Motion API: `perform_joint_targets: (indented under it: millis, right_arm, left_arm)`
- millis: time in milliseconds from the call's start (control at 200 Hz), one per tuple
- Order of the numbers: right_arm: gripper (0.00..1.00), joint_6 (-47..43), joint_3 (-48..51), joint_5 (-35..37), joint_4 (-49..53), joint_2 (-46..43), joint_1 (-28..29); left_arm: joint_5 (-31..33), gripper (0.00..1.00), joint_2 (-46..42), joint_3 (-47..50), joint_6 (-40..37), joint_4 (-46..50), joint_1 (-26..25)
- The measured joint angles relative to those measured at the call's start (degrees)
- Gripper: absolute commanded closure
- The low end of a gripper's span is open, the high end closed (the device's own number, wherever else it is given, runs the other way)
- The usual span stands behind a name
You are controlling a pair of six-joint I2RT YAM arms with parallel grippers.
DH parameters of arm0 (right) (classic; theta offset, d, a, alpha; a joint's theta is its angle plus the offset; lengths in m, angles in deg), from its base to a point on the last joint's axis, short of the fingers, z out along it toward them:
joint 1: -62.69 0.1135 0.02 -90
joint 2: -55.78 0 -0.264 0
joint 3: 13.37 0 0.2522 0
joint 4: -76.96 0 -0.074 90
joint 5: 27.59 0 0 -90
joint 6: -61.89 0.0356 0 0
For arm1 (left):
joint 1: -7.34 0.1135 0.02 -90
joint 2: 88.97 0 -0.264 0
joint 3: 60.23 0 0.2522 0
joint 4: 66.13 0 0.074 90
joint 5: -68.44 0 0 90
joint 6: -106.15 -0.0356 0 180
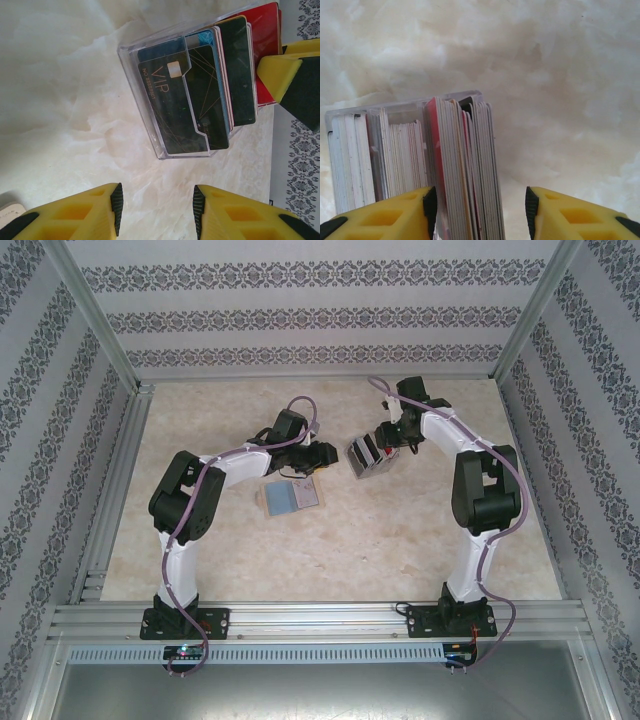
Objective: Put the credit cards into the card holder
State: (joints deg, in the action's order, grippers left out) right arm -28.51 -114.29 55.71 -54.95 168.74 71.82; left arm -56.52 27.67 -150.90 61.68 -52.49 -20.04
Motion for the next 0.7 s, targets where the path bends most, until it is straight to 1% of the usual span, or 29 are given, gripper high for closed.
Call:
perform_joint_targets:
  millis: [215, 420, 545, 625, 699]
  right_arm:
    - [0.49, 0.0, 0.0, 0.3, 0.0, -0.2, -0.3]
    - [0.50, 0.0, 0.1, 0.3, -0.1, -2.3, -0.4]
    - [0.54, 0.0, 0.1, 0.2, -0.2, -2.6, -0.6]
    - [0.54, 0.0, 0.2, 0.2, -0.2, -2.6, -0.8]
    - [0.52, 0.0, 0.2, -0.1, -0.2, -2.6, -0.8]
  left_arm:
    - [-0.3, 0.56, 0.0, 0.0, 0.0, -0.3, 0.0]
    - [-0.6, 0.56, 0.4, -0.4, 0.2, -0.9, -0.2]
    - [-0.7, 0.56, 0.8, -0.4, 0.2, -0.8, -0.3]
    - [-0.7, 0.56, 0.9, -0.4, 0.2, -0.8, -0.4]
    - [-0.7, 0.56, 0.9, -0.4, 0.2, -0.8, -0.4]
